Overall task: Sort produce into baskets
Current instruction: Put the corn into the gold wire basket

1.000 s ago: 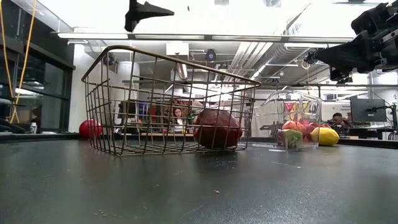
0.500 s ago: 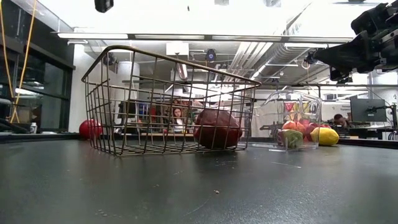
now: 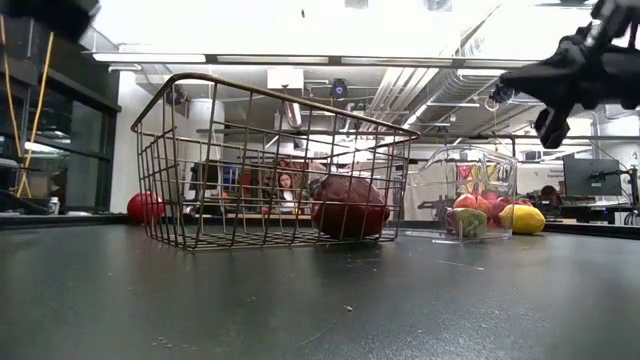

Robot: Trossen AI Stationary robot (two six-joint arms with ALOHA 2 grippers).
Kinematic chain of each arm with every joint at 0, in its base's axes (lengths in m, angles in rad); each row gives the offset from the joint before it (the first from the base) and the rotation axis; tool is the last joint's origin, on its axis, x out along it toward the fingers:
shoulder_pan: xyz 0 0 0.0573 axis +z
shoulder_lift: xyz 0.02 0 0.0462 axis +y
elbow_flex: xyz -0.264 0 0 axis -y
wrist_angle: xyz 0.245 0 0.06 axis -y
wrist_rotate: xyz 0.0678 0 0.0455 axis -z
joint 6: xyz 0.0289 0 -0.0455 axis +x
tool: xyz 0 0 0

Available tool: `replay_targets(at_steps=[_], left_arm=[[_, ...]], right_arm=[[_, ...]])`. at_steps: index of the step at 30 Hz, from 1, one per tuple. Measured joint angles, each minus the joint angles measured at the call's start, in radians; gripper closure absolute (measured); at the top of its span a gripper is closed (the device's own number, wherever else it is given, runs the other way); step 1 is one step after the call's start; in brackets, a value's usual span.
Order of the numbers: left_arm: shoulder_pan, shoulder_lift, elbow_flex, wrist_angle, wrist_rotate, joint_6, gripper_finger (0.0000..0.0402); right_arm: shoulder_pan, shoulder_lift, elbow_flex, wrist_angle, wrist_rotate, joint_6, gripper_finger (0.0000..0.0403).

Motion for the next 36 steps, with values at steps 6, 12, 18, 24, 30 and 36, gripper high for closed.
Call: replay_targets(at_steps=[6,12,18,24,30,36], left_arm=[[-0.139,0.092,0.000,-0.050,-0.017,-0.312,0.0115],[-0.219,0.265,0.000,-0.049,-0.004,-0.572,0.0116],[-0.230,0.392,0.000,-0.033,0.048,-0.705,0.0116],[-0.200,0.481,0.000,0.002,0.042,-0.716,0.0116],[-0.166,0.564,0.000,0.010,0.028,-0.708,0.0119],[-0.150,0.580,0.000,0.050,-0.013,-0.673,0.0205]], right_arm=[[0.000,0.000,0.000,0.052,0.226,0.311,0.0402],[0.000,0.000,0.000,0.011,0.218,0.344,0.0402],[0.000,0.000,0.000,0.005,0.108,0.351,0.0402],[0.000,0.000,0.000,0.005,0.094,0.297,0.0402],[0.000,0.000,0.000,0.005,0.091,0.274,0.0402],[0.000,0.000,0.000,0.005,0.068,0.236,0.0402]])
